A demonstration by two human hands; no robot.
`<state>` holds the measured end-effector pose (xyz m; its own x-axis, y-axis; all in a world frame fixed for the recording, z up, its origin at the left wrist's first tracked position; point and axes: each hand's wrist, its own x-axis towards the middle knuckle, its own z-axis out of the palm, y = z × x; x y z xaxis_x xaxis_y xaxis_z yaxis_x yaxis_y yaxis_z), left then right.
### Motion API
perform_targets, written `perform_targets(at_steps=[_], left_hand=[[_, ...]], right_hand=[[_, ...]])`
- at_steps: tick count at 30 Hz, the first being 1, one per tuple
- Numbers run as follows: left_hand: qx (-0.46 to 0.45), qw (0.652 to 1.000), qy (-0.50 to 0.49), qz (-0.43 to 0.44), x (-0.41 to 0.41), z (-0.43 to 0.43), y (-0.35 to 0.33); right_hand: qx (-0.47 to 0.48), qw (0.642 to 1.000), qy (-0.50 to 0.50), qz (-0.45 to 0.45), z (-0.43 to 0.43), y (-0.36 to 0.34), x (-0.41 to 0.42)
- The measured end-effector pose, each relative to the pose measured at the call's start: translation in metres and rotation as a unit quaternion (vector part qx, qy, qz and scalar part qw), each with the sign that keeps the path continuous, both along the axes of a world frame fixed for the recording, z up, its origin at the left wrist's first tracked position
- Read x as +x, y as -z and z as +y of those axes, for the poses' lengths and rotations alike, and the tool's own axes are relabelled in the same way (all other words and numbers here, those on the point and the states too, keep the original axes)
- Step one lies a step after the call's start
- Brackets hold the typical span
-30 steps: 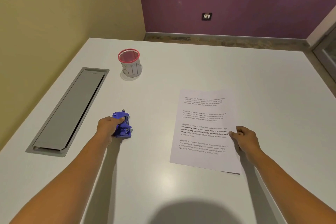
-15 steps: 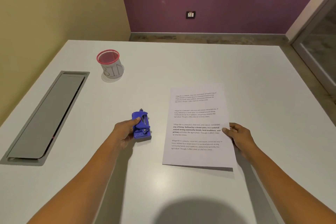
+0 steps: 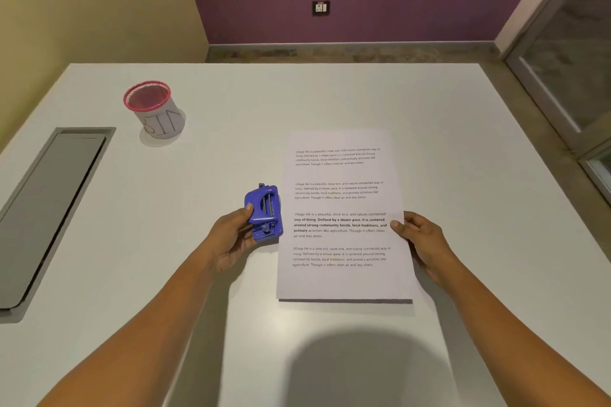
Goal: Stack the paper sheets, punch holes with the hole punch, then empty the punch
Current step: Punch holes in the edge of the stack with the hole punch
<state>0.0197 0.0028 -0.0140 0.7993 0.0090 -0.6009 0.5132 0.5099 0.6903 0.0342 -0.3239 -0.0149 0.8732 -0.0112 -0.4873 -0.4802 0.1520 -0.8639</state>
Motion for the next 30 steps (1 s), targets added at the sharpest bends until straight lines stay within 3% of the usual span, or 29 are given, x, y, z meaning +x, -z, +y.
perform_targets(at_steps=[9,19,30], left_hand=[[0.016,0.999,0.006,-0.027,0.005,-0.013,0.003],[0.117,0.992,0.01,-0.046,0.01,-0.004,0.007],[0.023,0.998,0.014,-0.055,0.006,-0.011,0.006]], right_hand=[[0.005,1.0,0.007,-0.003,-0.01,-0.001,0.005],[0.011,1.0,0.008,-0.011,-0.017,-0.006,0.008],[0.031,0.999,-0.002,-0.015,-0.005,-0.005,0.01]])
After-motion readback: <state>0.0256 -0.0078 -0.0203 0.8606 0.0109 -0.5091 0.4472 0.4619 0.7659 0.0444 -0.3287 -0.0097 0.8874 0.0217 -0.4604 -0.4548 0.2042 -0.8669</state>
